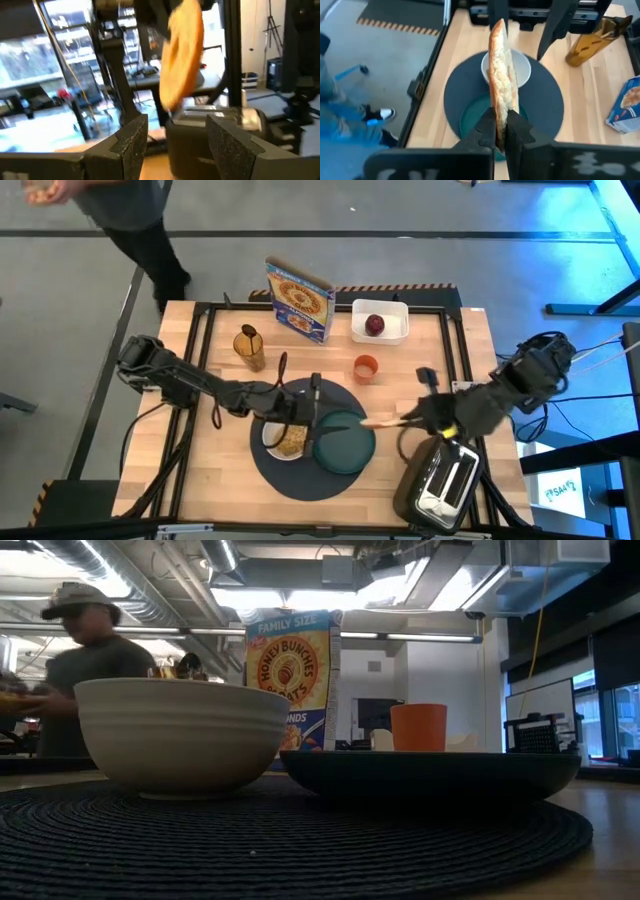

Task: Arrange a breakfast setting
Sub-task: Put the bagel from the toaster on the green plate

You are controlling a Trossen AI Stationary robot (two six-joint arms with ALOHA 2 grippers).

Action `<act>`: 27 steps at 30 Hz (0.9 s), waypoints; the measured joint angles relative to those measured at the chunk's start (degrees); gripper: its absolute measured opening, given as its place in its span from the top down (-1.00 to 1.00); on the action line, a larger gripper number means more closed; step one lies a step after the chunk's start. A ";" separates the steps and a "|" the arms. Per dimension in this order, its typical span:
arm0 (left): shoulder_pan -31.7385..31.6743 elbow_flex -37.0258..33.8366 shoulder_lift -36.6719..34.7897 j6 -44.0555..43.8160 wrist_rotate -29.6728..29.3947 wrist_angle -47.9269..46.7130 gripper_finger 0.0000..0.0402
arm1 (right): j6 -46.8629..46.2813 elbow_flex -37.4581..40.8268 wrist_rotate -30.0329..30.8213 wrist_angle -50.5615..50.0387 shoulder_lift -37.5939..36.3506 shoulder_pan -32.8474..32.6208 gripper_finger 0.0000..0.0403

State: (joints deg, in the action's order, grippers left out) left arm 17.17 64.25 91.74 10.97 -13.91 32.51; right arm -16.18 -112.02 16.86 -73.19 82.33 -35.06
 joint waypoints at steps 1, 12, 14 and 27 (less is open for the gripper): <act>0.00 0.84 0.10 1.14 -0.15 -0.35 0.03 | 0.14 0.05 -0.51 0.82 0.06 0.80 0.97; -0.28 5.26 0.31 4.80 1.44 -0.92 0.09 | 3.27 0.06 -3.26 6.30 0.36 5.56 0.97; -0.28 5.31 0.31 4.80 1.33 -0.85 0.15 | 4.43 0.06 -4.23 7.17 0.75 5.99 0.97; 1.12 5.55 -1.26 13.74 -0.63 -12.82 0.92 | 5.55 0.17 -4.11 9.29 2.92 9.11 0.82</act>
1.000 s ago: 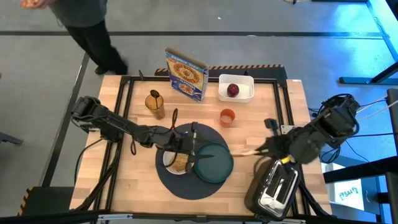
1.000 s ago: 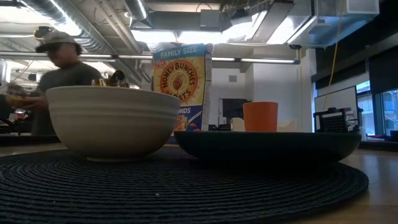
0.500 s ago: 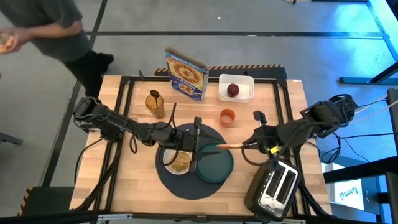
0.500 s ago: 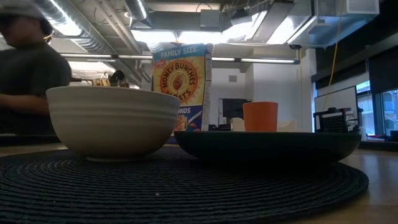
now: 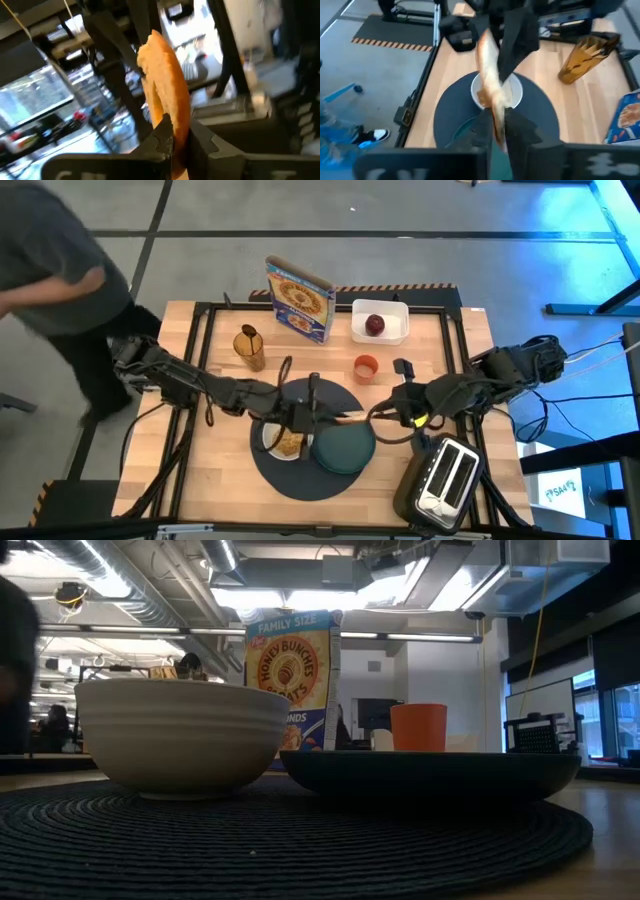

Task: Arrange a breakfast setting
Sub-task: Put the bagel from the toaster on the green plate

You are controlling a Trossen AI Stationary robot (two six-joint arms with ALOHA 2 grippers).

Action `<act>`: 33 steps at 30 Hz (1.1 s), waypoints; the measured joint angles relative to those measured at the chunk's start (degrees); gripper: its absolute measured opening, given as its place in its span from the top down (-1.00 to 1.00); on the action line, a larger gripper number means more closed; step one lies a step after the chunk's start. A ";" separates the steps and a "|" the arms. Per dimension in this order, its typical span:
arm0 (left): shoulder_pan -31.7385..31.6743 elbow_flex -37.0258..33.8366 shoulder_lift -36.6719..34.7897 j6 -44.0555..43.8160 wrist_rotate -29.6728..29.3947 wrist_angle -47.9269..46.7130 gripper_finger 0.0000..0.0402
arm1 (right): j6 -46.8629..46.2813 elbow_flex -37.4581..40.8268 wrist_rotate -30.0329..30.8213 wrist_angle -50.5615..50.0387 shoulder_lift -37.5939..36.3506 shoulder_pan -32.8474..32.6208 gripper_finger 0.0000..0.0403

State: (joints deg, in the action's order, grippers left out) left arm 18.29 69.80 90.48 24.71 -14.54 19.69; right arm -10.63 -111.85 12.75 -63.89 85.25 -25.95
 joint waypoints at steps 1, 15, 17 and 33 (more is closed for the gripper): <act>0.30 0.02 -0.29 1.61 -2.04 -2.75 0.92 | -0.03 0.00 0.50 0.69 -0.06 -0.07 0.76; 0.96 -0.29 4.66 29.83 -12.43 -33.39 0.91 | -2.28 -7.53 12.75 2.30 -0.96 -3.13 0.09; 0.84 -0.20 6.22 35.07 -13.10 -32.99 0.91 | -3.28 -7.62 12.69 2.18 -0.96 -3.17 0.09; -1.59 -0.24 16.19 52.04 -7.35 -29.44 0.89 | -7.49 -7.63 11.34 -0.39 -0.92 -3.28 0.09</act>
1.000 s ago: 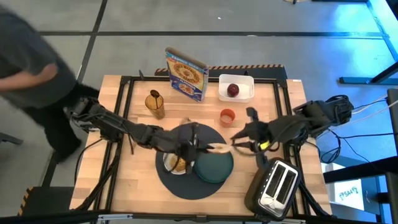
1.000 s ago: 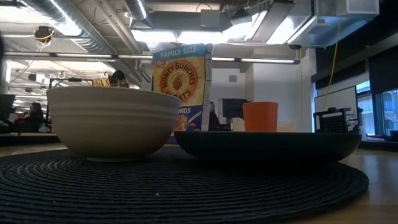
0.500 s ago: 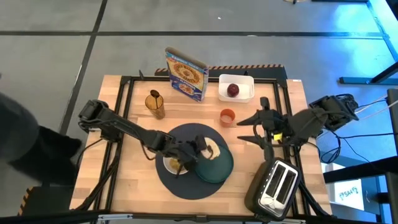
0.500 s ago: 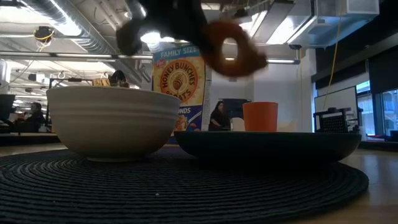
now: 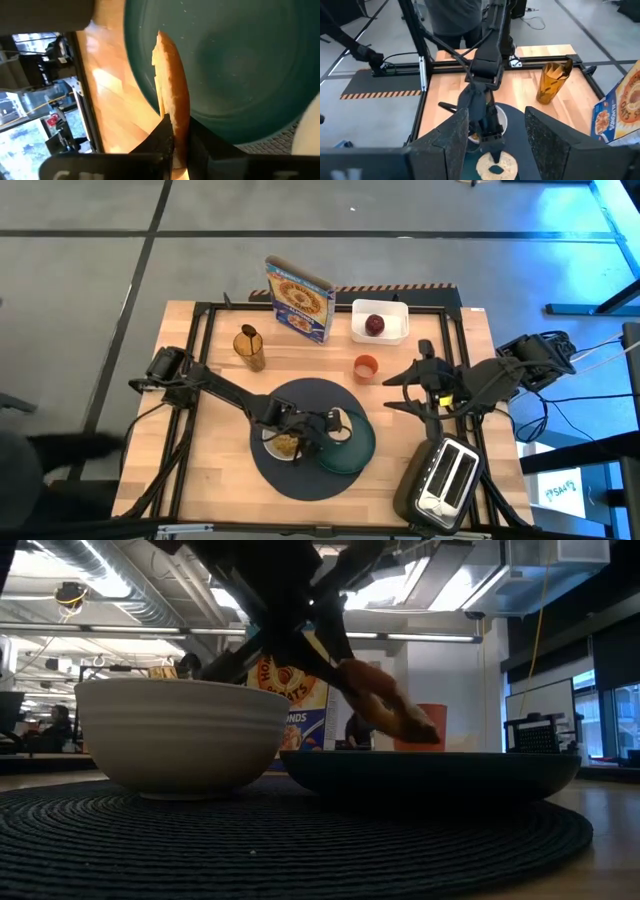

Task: Arrange a breakfast setting
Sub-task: Put the bagel from the toaster on the green plate

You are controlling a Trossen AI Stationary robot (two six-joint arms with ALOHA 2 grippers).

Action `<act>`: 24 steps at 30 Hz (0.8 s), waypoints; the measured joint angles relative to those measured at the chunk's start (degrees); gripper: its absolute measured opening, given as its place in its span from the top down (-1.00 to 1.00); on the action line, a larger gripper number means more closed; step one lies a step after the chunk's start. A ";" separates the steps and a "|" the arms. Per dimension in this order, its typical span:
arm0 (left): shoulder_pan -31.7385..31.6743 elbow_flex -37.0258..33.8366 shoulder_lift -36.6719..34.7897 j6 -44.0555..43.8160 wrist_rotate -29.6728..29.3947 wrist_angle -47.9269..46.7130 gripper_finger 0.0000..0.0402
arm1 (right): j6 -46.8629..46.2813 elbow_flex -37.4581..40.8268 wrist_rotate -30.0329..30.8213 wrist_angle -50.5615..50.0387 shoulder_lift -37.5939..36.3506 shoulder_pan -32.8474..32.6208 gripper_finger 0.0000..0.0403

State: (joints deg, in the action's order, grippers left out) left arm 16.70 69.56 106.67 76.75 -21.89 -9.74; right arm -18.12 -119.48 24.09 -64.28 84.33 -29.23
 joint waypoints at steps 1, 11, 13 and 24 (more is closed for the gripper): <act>-0.20 -0.02 0.00 -0.04 0.16 -0.16 0.88 | -0.03 0.00 -0.46 -0.21 0.00 0.00 0.09; -1.11 -0.01 -0.02 -0.08 0.23 -0.10 0.58 | -0.08 0.00 -0.43 -3.03 0.00 0.00 0.09; -1.11 -0.01 -0.02 -0.12 0.17 -0.08 0.51 | -0.08 0.00 0.25 -3.78 0.00 0.00 0.09; -1.00 -0.01 -1.74 -2.11 -7.08 -4.02 0.30 | -2.93 0.02 4.77 -7.54 -0.87 3.64 0.09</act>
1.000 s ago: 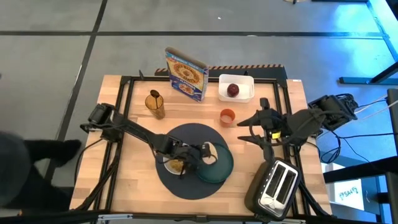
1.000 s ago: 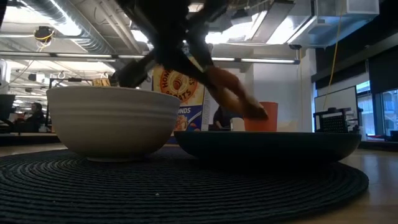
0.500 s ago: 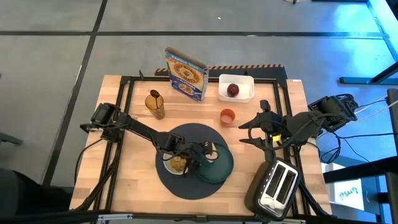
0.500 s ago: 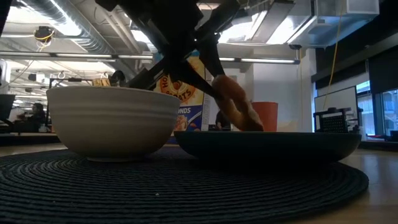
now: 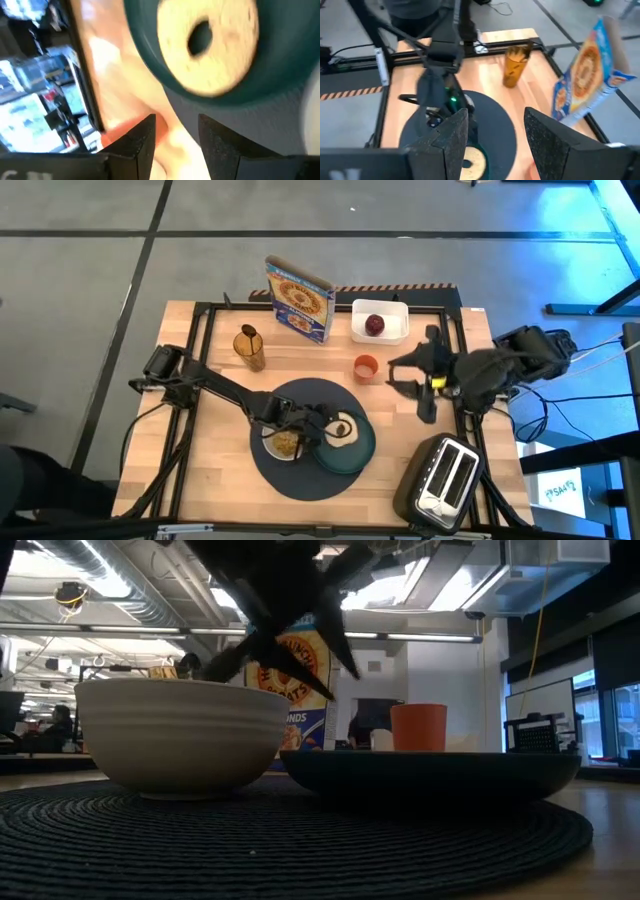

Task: Arrange a breakfast setting
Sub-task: Put the bagel from the toaster on the green plate, then put the apple from the white bin on the green plate

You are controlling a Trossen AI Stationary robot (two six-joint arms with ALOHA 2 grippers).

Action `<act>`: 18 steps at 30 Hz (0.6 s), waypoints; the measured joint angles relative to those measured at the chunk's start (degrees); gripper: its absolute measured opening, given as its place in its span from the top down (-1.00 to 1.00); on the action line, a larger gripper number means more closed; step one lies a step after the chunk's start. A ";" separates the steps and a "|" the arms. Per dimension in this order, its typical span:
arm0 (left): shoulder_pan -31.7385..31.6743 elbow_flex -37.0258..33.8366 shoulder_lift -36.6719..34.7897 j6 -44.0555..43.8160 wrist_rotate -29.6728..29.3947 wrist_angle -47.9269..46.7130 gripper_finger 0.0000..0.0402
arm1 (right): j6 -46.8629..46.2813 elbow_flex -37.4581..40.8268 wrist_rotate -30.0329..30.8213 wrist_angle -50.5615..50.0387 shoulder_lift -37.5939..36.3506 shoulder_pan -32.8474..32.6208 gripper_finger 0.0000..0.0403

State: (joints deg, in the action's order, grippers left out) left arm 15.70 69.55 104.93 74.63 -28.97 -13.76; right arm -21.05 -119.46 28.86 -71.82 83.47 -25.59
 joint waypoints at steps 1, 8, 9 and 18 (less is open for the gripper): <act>0.00 -0.01 -0.57 -0.47 -0.86 -1.55 0.30 | -0.05 0.00 -0.09 -0.29 -0.09 0.75 0.09; -0.82 -0.01 -8.64 -16.10 -2.32 -4.70 0.30 | -2.96 0.00 0.38 -3.41 -0.36 8.59 0.09; -1.13 -0.04 -10.29 -20.14 -1.83 -4.95 0.30 | -4.19 0.00 0.63 -4.76 -0.37 10.59 0.09; -4.62 0.05 -22.09 -64.72 0.77 -4.38 0.30 | 0.23 8.62 -16.87 -8.89 -0.07 37.52 0.09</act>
State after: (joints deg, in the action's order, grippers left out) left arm 11.08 69.60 82.84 9.92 -28.20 -18.14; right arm -20.82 -110.84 12.00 -80.71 83.40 11.93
